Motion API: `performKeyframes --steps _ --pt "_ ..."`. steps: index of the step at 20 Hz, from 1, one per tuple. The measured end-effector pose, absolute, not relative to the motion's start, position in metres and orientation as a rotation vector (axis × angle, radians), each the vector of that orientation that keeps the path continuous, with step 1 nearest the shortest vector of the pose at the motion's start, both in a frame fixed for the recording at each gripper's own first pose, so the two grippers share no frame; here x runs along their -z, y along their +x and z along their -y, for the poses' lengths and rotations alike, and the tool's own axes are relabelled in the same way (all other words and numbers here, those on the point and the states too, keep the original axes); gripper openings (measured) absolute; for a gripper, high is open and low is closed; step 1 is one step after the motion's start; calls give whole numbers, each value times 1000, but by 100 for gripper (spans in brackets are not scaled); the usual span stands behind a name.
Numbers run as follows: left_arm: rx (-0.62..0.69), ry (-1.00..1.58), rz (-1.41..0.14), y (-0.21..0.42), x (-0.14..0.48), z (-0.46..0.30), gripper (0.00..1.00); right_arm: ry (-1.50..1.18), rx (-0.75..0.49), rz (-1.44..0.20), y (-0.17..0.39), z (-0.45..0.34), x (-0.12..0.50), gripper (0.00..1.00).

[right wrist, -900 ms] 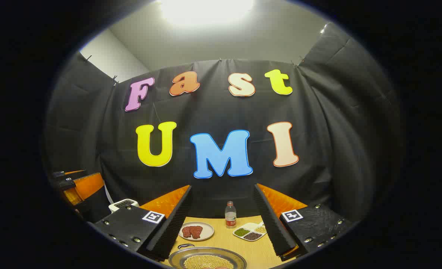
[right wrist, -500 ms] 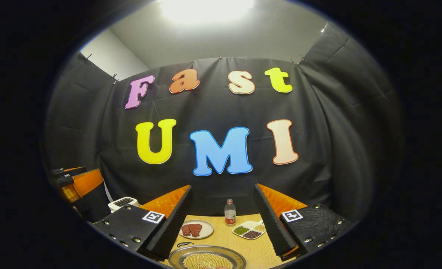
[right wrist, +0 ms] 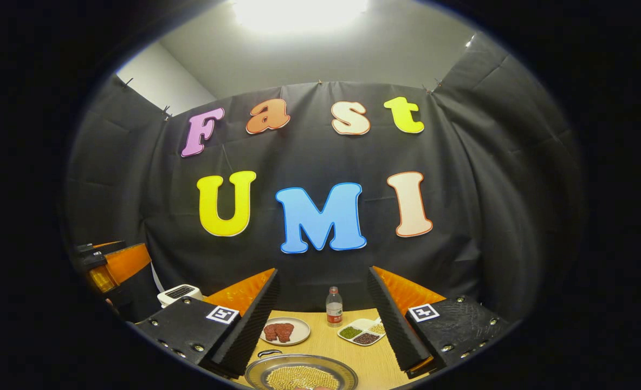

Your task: First push the handle of the pot to place it horizontally, then grasp the pot with both hands and set it on the induction cooktop.

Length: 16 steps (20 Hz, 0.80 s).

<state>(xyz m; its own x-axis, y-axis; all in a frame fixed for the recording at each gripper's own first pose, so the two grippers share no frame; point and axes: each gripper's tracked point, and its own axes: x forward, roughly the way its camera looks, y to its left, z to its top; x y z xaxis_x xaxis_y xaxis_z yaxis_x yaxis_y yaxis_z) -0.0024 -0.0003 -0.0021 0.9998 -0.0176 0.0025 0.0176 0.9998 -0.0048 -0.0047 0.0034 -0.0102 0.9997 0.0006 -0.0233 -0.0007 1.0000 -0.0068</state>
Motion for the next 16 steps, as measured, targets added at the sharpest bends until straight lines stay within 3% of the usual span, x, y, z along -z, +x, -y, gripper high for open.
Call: performKeyframes --steps 7,16 --pt "49 -7 -3 -7 8 3 98 10 3 -95 -10 -2 37 98" --pt "83 -14 -70 -2 41 -2 96 -30 -73 -372 -40 -6 132 98"
